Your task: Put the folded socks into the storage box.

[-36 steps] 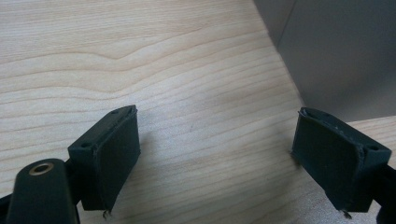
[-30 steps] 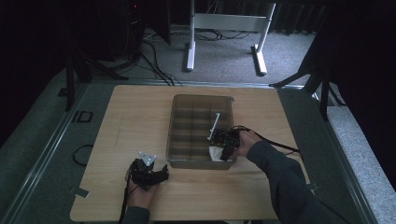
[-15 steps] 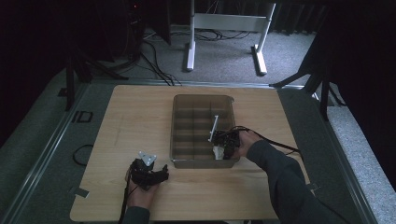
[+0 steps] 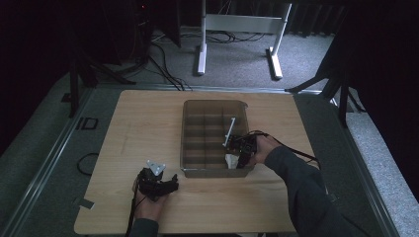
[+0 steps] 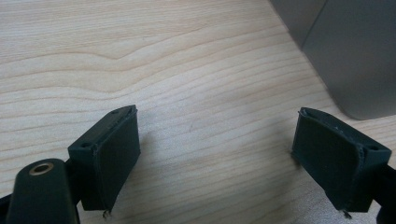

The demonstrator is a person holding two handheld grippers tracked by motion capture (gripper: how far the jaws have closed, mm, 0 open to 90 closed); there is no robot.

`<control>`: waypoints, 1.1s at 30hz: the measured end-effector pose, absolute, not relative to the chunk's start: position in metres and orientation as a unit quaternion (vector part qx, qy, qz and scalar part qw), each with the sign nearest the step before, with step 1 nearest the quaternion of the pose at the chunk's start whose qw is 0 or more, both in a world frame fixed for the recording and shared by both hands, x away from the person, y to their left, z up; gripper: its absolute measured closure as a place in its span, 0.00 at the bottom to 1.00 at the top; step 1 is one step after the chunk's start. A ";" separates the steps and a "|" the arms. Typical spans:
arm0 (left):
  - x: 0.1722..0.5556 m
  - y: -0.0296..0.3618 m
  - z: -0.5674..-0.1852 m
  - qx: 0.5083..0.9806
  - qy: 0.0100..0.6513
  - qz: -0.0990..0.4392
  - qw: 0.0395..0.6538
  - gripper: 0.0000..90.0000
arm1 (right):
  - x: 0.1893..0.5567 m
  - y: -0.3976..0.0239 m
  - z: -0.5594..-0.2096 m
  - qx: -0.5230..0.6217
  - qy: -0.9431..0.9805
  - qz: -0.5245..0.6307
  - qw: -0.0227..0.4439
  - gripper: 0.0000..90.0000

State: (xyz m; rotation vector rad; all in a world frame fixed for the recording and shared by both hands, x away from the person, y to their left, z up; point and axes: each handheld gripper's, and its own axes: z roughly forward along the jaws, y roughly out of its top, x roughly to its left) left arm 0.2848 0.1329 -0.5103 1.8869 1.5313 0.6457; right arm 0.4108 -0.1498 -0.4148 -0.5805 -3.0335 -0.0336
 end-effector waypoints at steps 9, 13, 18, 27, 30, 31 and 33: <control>0.285 0.133 -0.510 0.714 0.580 0.244 0.308 0.17 | 0.410 -0.157 -0.402 -0.194 -0.980 -0.030 0.016 0.61; 0.285 0.133 -0.510 0.714 0.579 0.244 0.308 0.17 | 0.409 -0.160 -0.398 -0.193 -0.980 -0.041 0.006 0.65; 0.285 0.133 -0.510 0.714 0.580 0.244 0.308 0.17 | 0.407 -0.160 -0.394 -0.187 -0.981 -0.049 -0.003 0.70; 0.285 0.133 -0.510 0.714 0.579 0.244 0.308 0.17 | 0.400 -0.149 -0.386 -0.161 -0.985 -0.054 -0.024 0.84; 0.285 0.133 -0.510 0.713 0.580 0.245 0.309 0.17 | 0.398 -0.146 -0.389 -0.153 -0.987 -0.051 -0.020 0.89; 0.285 0.133 -0.510 0.713 0.580 0.245 0.309 0.17 | 0.398 -0.145 -0.389 -0.151 -0.987 -0.050 -0.021 0.90; 0.285 0.133 -0.510 0.714 0.579 0.245 0.308 0.17 | 0.397 -0.144 -0.391 -0.150 -0.987 -0.051 -0.024 0.92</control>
